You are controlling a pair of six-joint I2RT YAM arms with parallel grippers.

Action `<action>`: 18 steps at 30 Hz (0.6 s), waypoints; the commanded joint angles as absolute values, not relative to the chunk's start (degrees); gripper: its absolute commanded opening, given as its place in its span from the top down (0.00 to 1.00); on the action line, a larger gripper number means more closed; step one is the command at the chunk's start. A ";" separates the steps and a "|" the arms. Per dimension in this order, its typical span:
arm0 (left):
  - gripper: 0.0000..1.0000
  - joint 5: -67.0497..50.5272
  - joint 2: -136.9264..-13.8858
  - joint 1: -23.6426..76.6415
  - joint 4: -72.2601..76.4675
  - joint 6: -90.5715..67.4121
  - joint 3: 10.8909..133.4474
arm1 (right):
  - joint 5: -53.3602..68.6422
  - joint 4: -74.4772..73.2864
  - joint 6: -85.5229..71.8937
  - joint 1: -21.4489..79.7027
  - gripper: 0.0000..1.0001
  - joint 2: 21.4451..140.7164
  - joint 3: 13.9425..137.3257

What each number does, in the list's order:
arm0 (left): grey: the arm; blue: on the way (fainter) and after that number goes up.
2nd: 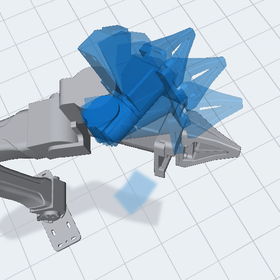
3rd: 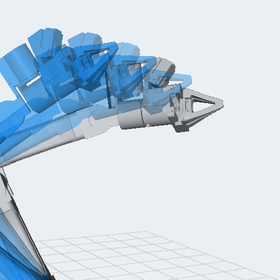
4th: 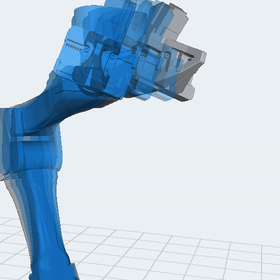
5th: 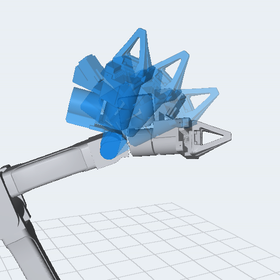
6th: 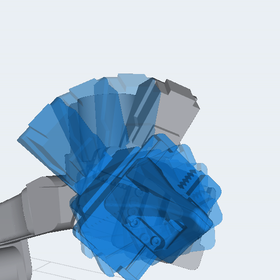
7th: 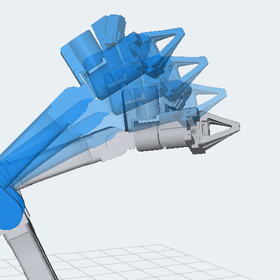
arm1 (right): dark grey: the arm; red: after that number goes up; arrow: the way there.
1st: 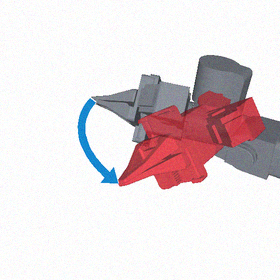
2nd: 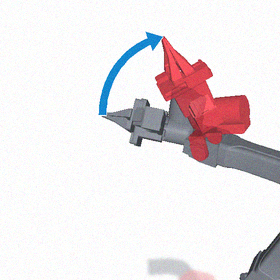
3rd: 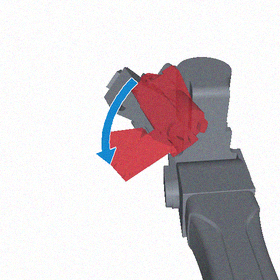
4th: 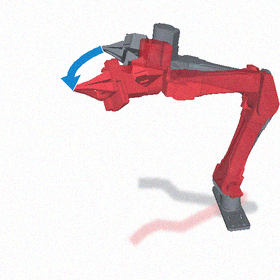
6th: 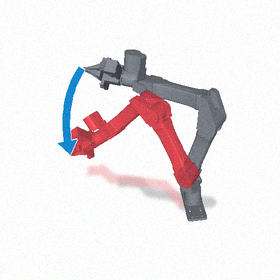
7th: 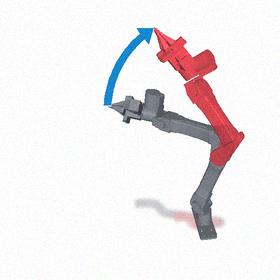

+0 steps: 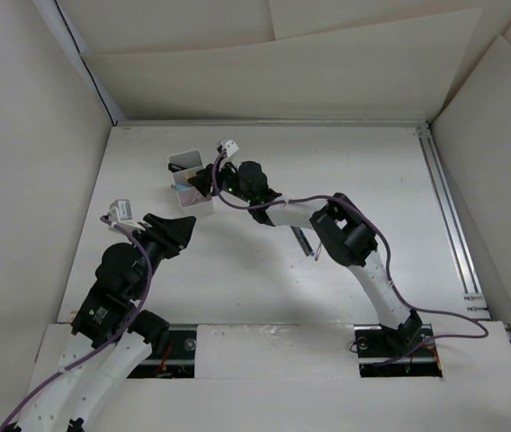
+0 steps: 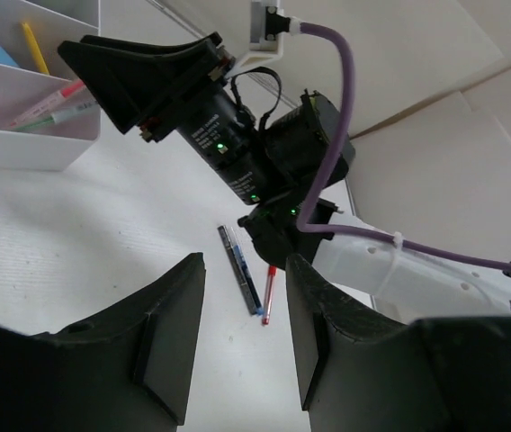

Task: Sort the stationery into containers
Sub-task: Place the pen in the storage box.

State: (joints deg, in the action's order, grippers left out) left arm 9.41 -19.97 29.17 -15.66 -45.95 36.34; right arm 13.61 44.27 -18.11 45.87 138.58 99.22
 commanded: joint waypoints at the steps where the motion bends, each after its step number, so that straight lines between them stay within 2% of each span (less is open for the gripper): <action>1: 0.63 9.05 -19.16 29.27 -13.36 -46.23 36.12 | 13.45 51.33 -18.19 44.57 0.52 129.13 96.08; 5: 0.63 8.00 -19.16 29.27 -13.36 -46.23 36.12 | 14.15 51.33 -18.19 42.98 0.51 121.66 88.44; 14: 0.63 8.00 -18.02 29.27 -13.97 -46.76 37.27 | 12.23 40.34 -15.03 42.36 0.51 111.56 83.09; 16: 0.63 8.00 -18.02 29.27 -13.97 -46.24 37.27 | 9.77 39.12 -15.03 42.36 0.58 110.23 79.14; 17: 0.63 8.00 -18.02 29.27 -13.97 -46.23 37.27 | 8.19 38.15 -15.03 42.36 0.77 106.91 77.01; 18: 0.63 7.21 -18.02 29.27 -13.97 -45.62 37.27 | 3.65 33.10 -15.03 42.36 0.87 105.14 75.17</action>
